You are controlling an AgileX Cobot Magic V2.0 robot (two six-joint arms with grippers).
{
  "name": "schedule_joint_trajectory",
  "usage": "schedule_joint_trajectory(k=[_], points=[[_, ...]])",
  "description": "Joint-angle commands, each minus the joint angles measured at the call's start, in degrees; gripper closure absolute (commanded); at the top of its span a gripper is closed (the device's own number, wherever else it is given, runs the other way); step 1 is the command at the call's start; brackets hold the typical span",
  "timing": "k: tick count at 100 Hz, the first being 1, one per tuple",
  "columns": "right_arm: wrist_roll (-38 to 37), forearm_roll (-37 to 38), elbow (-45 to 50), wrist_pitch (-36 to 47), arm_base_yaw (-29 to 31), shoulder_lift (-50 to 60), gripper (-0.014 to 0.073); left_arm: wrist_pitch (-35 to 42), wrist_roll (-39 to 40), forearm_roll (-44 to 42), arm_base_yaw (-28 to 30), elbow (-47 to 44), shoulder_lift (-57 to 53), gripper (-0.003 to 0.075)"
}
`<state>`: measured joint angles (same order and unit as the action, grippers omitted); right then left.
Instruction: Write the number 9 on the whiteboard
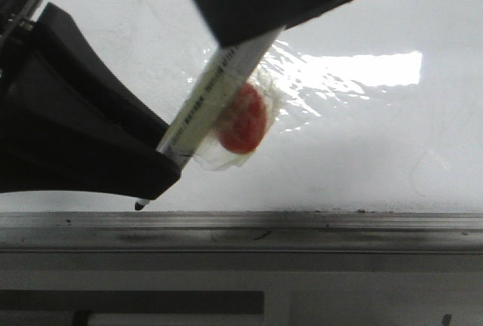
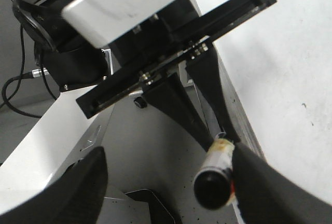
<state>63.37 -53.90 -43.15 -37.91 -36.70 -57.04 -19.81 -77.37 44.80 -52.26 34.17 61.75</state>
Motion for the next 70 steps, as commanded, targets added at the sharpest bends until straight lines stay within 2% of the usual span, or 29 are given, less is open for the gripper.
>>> schedule_joint_trajectory(k=[1, 9, 14, 19, 20, 21, 26, 27, 28, 36, 49, 54, 58, 70], points=[[0.7, -2.8, -2.0, 4.3, -1.6, -1.7, 0.0154, 2.7, 0.0, 1.3, -0.5, 2.0, -1.1, 0.0741], [0.6, -2.9, -2.0, 6.2, -2.1, -3.3, 0.0157, 2.7, 0.0, 1.3, -0.5, 2.0, -1.1, 0.0741], [0.6, -2.9, -2.0, 6.2, -2.1, -4.1, 0.0194, 2.7, 0.0, 1.3, -0.5, 2.0, -1.1, 0.0741], [0.6, -2.9, -2.0, 5.5, -2.1, -4.7, 0.0275, 2.8, 0.0, 1.3, -0.5, 2.0, -1.1, 0.0741], [0.6, -2.9, -2.0, 5.3, -2.1, -4.9, 0.0319, 2.9, 0.0, 1.3, -0.5, 2.0, -1.1, 0.0741], [0.6, -2.9, -2.0, 5.2, -2.1, -5.0, 0.0319, 2.9, 0.0, 1.3, -0.5, 2.0, -1.1, 0.0741], [0.6, -2.9, -2.0, 4.9, -2.1, -5.3, 0.0429, 2.9, 0.0, 1.3, -0.5, 2.0, -1.1, 0.0741], [0.6, -2.9, -2.0, 4.9, -2.1, -5.4, 0.0478, 2.9, 0.0, 1.3, -0.5, 2.0, -1.1, 0.0741], [0.6, -2.9, -2.0, 4.9, -2.1, -5.4, 0.0478, 2.9, 0.0, 1.3, -0.5, 2.0, -1.1, 0.0741], [0.6, -2.9, -2.0, 5.2, -2.1, -5.5, 0.0664, 2.9, 0.0, 1.5, -0.5, 2.0, -1.1, 0.0741], [0.6, -2.0, -2.0, 3.6, -2.1, -5.5, 0.0655, 5.0, 0.2, 5.8, -0.5, 2.0, -1.3, 0.0733], [-0.1, 0.0, -2.4, 2.0, -2.1, -5.4, 0.0655, 6.2, 0.2, 8.4, -0.4, 2.0, -2.1, 0.0692], [-2.1, 2.9, -3.0, 0.4, -2.0, -5.4, 0.0655, 6.2, 0.5, 10.4, 0.0, 2.0, -3.3, 0.0629], [-20.4, 21.5, -10.1, -10.3, -2.0, -5.4, 0.0655, 5.3, 6.9, 12.4, 1.6, 2.0, -8.8, 0.0353]])
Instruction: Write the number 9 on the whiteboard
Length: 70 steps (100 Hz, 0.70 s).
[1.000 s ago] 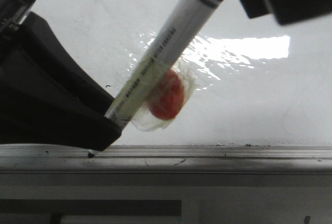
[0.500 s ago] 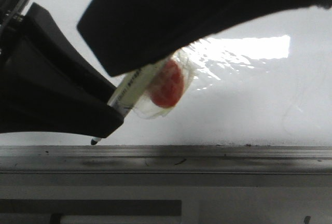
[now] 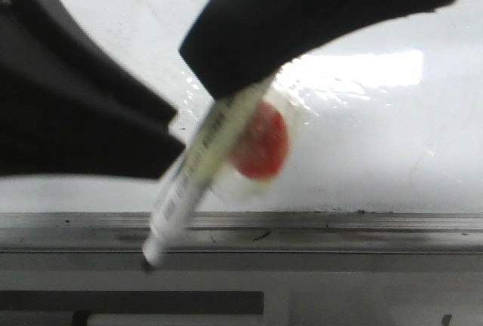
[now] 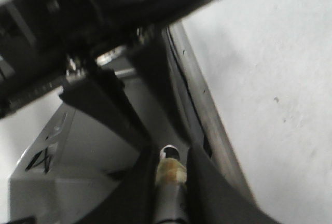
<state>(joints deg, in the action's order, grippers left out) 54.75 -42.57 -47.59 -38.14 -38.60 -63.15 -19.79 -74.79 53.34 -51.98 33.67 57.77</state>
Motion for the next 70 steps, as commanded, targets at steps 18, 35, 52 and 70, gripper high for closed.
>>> schedule_joint_trajectory(k=[18, 35, 52, 70], points=[[-28.7, 23.8, -21.6, -22.1, -0.5, 0.8, 0.0651, 6.0, 7.0, 3.9, 4.3, 1.5, -16.8, 0.0173], [-33.9, 35.9, -24.2, -11.5, -3.2, 6.0, 0.0626, 7.7, 12.3, 3.9, 10.3, -1.8, -26.2, 0.0306], [-43.5, 51.4, -10.5, 8.6, -5.5, 14.3, 0.0626, 7.3, 14.8, 4.1, 15.7, -6.0, -32.3, 0.0469], [-53.7, 66.2, 3.0, 20.2, -5.4, 17.7, 0.0627, 6.6, 14.8, 6.9, 17.3, -7.6, -34.6, 0.0647]])
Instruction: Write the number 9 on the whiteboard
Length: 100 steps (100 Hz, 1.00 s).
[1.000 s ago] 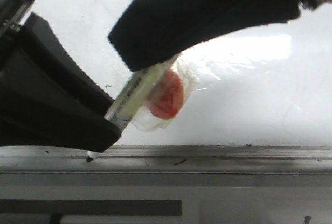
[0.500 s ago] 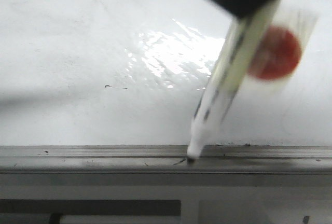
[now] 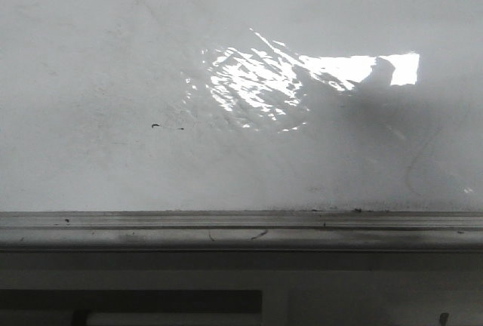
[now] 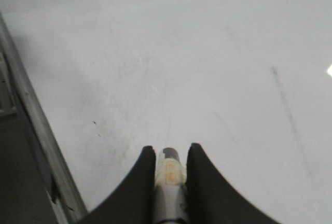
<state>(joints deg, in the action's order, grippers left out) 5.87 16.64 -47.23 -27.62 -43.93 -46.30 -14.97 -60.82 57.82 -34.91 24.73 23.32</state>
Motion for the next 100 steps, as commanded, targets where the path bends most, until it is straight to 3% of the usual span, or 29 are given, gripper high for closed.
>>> schedule_joint_trajectory(k=[1, 9, 55, 72, 100], points=[[-4.9, 7.0, 3.2, 9.9, -0.1, 0.9, 0.0627, 1.7, 0.8, 2.5, 0.3, 1.3, -0.2, 0.0663], [-4.9, 7.1, 4.6, 12.1, -0.1, 0.9, 0.0627, 1.1, 0.8, 2.5, 0.3, 1.3, -0.2, 0.0743], [-7.2, 7.5, 4.5, 14.4, 7.6, -3.2, 0.0627, -2.3, 0.8, 2.5, 0.3, 1.3, -0.2, 0.0741], [-7.2, 4.8, 4.5, 14.0, 7.6, -5.6, 0.0636, -2.5, 0.8, 2.5, 0.3, 1.3, -0.2, 0.0741], [-7.2, 3.8, 4.5, 0.8, 4.0, -6.1, 0.0636, -2.5, 0.8, 2.5, 0.3, 1.3, -0.2, 0.0741]])
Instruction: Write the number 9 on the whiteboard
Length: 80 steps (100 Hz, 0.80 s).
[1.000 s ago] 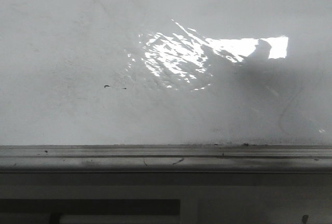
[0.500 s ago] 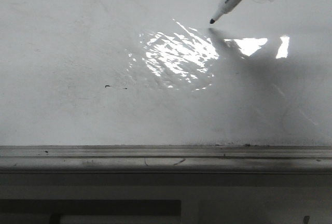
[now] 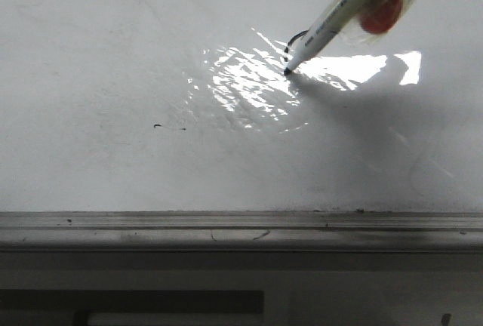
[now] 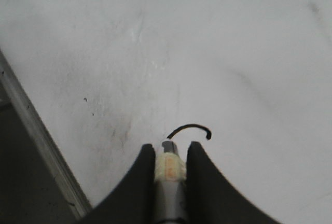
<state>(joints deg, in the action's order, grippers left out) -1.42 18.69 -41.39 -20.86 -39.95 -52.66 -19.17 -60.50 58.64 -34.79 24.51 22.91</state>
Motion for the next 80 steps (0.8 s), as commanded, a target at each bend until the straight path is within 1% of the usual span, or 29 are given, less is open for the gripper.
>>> schedule_joint_trajectory(k=[1, 14, 30, 40, 51, 66, 80], points=[[0.1, 1.9, -1.3, -6.3, 0.0, 0.4, 0.0636, 1.7, 0.5, 1.6, 0.1, 1.5, 0.3, 0.0741], [0.0, 5.2, -1.8, -5.6, 1.0, 2.5, 0.0636, 1.5, 0.5, 1.6, 0.1, 1.5, 0.3, 0.0741], [0.0, 5.5, -6.1, -5.2, 3.3, 1.3, 0.0636, 1.5, 0.5, 1.6, 0.1, 1.5, 0.3, 0.0741], [0.0, 5.5, -8.2, -5.4, 3.4, -0.4, 0.0636, 1.5, 0.5, 1.6, 0.1, 1.5, 0.3, 0.0741], [0.0, 4.1, -8.5, -6.7, 3.2, -1.7, 0.0636, 1.5, 0.5, 1.6, 0.1, 1.5, 0.3, 0.0741], [0.0, -0.6, -7.0, -14.1, 3.2, -1.2, 0.0636, 1.3, 0.5, 1.6, 0.1, 1.5, 0.3, 0.0741], [0.0, -4.8, -2.3, -14.6, 0.6, 1.7, 0.0636, 1.3, 0.5, 1.6, 0.1, 1.4, 0.3, 0.0741]])
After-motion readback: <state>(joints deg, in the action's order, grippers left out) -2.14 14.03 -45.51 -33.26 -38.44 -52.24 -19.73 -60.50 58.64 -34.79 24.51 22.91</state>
